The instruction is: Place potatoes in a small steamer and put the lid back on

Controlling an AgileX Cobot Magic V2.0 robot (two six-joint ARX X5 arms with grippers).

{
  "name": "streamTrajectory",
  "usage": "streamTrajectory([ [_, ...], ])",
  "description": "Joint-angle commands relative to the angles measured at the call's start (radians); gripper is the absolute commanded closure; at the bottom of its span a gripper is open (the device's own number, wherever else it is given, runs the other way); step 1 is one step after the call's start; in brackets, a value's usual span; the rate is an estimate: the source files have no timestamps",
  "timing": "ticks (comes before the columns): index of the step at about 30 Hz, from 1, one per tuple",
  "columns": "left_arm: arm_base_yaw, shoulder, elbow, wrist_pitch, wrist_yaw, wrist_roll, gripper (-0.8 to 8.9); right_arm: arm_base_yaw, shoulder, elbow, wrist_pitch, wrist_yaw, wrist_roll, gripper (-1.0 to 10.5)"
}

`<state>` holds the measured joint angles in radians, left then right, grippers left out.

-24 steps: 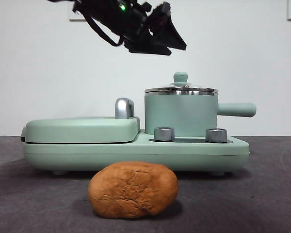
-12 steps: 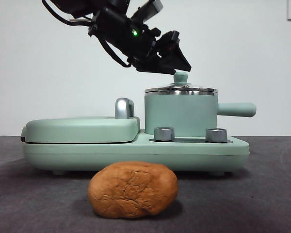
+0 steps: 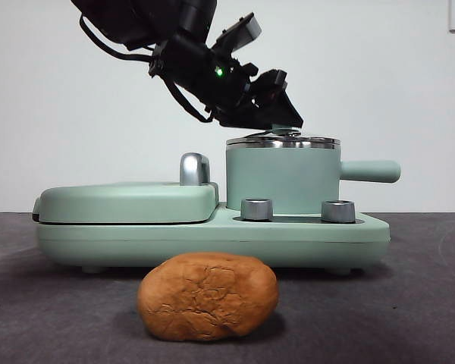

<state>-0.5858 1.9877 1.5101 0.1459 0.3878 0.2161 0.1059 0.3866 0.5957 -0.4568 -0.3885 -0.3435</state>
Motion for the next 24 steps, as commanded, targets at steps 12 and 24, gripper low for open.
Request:
streamTrajectory([
  [12,-0.007,0.037,0.034,0.011,-0.003,-0.023,5.38,0.004,0.004,0.016,0.006,0.004,-0.004,7.1],
  [24,-0.007,0.037,0.034,0.010,-0.003,-0.023,7.33,0.004,0.004,0.016,0.005,0.005,-0.004,7.1],
])
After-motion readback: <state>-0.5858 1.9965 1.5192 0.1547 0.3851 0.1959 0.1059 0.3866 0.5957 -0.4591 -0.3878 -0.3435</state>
